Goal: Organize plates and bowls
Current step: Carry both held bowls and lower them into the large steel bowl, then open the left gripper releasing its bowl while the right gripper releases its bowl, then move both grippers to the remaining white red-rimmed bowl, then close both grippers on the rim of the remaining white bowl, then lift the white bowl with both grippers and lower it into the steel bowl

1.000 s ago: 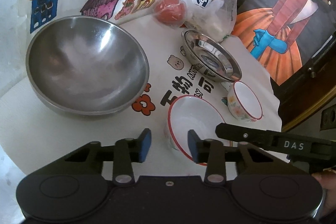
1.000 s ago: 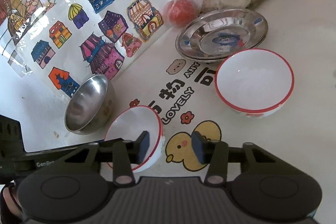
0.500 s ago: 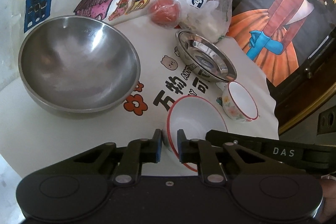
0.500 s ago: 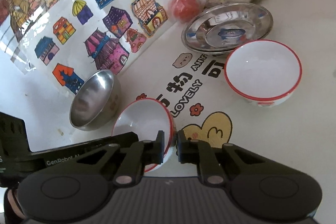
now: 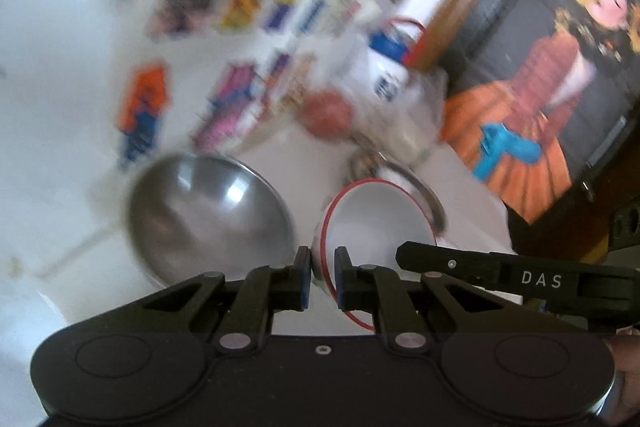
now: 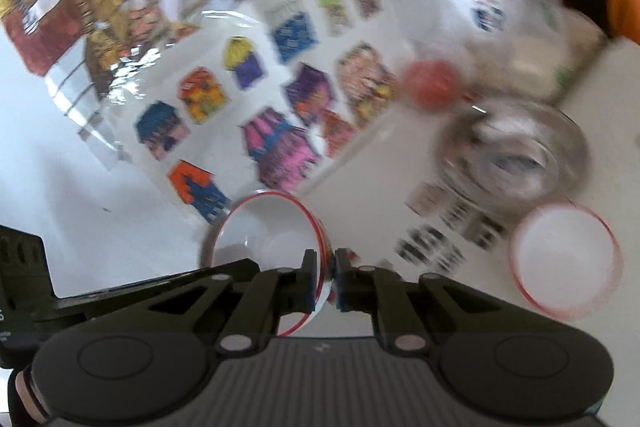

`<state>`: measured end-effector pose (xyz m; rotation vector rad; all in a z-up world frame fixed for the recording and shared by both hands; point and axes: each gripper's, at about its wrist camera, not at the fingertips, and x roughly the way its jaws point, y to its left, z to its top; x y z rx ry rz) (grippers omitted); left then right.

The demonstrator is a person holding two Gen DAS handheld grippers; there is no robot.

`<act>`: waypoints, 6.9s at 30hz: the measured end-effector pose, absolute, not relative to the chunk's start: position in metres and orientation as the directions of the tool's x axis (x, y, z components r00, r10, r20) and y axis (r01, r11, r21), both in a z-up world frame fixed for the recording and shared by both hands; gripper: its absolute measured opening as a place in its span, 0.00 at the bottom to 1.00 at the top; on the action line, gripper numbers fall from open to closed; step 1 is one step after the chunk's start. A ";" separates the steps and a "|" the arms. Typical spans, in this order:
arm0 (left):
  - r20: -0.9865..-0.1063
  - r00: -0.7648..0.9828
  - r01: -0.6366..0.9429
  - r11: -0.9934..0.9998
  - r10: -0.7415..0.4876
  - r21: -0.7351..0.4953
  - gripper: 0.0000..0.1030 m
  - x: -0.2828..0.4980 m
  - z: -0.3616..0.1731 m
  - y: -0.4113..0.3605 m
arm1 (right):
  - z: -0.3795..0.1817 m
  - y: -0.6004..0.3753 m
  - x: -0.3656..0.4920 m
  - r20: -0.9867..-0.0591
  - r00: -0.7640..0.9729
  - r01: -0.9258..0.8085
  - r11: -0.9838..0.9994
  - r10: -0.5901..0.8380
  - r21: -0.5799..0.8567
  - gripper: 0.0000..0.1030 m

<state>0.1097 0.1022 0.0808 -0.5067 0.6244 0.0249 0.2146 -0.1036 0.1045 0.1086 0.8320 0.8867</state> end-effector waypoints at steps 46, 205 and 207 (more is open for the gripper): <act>-0.693 0.720 -0.367 0.839 -0.017 -0.401 0.22 0.130 0.053 0.164 | 0.083 0.030 0.259 -0.832 0.162 -0.764 0.601 0.530 0.234 0.16; -0.578 0.809 -0.125 0.930 -0.107 -0.347 0.09 0.159 0.102 0.065 | 0.121 -0.120 0.242 -0.662 0.380 -0.579 0.724 0.646 0.374 0.08; -0.572 0.818 -0.175 0.922 -0.058 -0.344 0.09 0.145 0.105 0.084 | 0.123 -0.097 0.236 -0.663 0.351 -0.619 0.696 0.661 0.365 0.08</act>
